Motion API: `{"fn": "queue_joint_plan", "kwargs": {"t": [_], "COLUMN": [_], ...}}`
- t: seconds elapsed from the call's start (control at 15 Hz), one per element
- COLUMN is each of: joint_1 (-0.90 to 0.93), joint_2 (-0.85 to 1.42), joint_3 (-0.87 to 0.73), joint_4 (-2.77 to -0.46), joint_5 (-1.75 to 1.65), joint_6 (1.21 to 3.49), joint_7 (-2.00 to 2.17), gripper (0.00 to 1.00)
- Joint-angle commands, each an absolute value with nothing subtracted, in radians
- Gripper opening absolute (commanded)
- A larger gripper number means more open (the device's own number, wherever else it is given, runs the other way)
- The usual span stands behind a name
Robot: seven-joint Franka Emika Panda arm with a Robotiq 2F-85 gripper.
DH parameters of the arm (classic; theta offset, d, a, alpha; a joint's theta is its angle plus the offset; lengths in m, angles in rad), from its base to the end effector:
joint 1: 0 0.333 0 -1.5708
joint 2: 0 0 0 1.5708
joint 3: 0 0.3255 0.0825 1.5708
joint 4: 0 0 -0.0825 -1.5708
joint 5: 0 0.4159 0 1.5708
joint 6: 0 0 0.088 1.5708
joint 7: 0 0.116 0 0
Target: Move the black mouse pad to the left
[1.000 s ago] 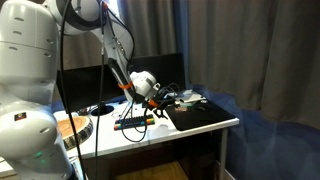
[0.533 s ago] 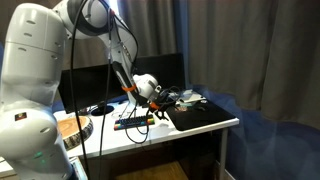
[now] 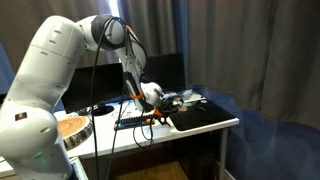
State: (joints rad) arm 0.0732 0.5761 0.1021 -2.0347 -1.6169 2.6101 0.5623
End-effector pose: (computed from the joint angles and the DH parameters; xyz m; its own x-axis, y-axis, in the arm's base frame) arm 0.5891 0.1236 0.1217 0.5195 0.8513 -0.0737 0.6733 -0.3548 0.6487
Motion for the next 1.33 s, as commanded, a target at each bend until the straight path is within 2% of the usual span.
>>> {"fn": "queue_joint_plan", "kwargs": {"t": [0.0,0.6,1.27], "joint_1": [0.075,0.055,0.011], "joint_2": [0.667,0.76,0.743], "joint_3": [0.092,0.07,0.079], "joint_4": [-1.939,-1.829,-1.832], "joint_5": [-1.686,-1.758,-1.689], "joint_6": [2.633,2.638,2.722], "joint_7": [0.621,0.674,0.568], "gripper": [1.0,1.0,1.0]}}
